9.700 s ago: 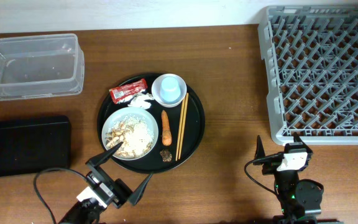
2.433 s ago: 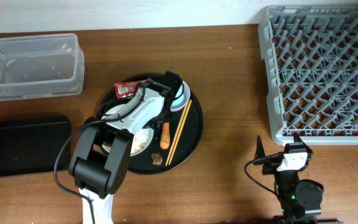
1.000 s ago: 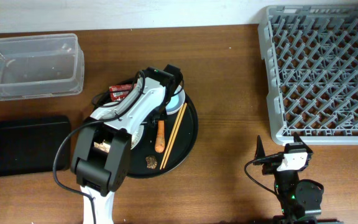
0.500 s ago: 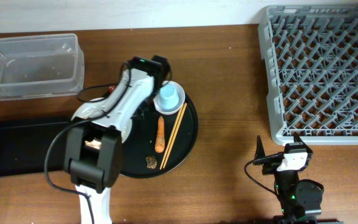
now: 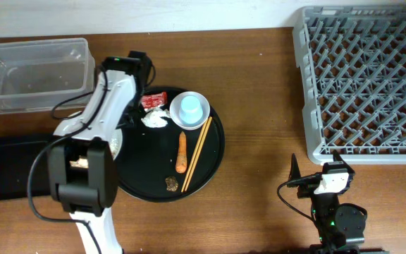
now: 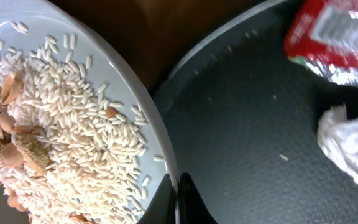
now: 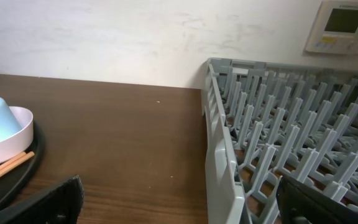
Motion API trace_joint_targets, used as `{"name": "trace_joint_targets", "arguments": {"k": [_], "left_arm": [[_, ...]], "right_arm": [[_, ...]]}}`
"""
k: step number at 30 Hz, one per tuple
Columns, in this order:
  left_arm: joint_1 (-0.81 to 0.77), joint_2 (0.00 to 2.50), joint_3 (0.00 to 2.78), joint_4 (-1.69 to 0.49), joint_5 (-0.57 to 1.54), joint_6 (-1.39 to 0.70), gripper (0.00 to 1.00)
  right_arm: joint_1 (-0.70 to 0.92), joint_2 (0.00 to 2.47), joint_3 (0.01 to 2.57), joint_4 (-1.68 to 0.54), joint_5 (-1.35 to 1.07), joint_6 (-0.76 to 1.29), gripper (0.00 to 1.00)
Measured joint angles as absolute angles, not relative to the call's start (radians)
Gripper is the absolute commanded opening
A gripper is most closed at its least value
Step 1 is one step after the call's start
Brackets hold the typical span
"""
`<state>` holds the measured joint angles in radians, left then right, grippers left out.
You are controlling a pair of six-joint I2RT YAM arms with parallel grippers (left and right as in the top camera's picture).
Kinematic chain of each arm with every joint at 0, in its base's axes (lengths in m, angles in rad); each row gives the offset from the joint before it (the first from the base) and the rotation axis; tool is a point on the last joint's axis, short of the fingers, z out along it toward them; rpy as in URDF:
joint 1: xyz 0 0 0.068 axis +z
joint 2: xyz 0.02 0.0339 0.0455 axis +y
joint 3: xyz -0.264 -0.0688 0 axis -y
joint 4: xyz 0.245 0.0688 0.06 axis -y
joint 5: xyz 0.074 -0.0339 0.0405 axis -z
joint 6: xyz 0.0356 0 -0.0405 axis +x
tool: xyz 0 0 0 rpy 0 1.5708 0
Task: Sort waste into correct bins and load items into the dishwasher rack
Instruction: 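Lift the plate with the left gripper toward the black tray, then tilt the plate with the left gripper, dumping rice onto black tray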
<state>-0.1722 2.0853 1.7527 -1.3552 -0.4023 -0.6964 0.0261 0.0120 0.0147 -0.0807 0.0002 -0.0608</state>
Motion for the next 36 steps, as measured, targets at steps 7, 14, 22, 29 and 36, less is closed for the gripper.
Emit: {"name": "trace_joint_targets", "arguments": {"k": [7, 14, 22, 29, 36], "left_arm": [[-0.064, 2.081, 1.753, -1.296, -0.34, -0.646, 0.01], [0.063, 2.081, 1.753, -1.282, -0.317, -0.628, 0.01], [0.233, 2.081, 1.753, -1.164, -0.18, -0.574, 0.01], [0.364, 2.081, 1.753, -1.137, -0.09, -0.542, 0.01], [0.477, 2.081, 1.753, -1.104, 0.081, -0.499, 0.01]], "right_arm": [[0.026, 0.012, 0.015, -0.081, 0.0, -0.06, 0.98], [0.026, 0.012, 0.015, -0.081, 0.0, -0.06, 0.98], [0.026, 0.012, 0.015, -0.081, 0.0, -0.06, 0.98], [0.026, 0.012, 0.015, -0.081, 0.0, -0.06, 0.98], [0.026, 0.012, 0.015, -0.081, 0.0, -0.06, 0.98]]}}
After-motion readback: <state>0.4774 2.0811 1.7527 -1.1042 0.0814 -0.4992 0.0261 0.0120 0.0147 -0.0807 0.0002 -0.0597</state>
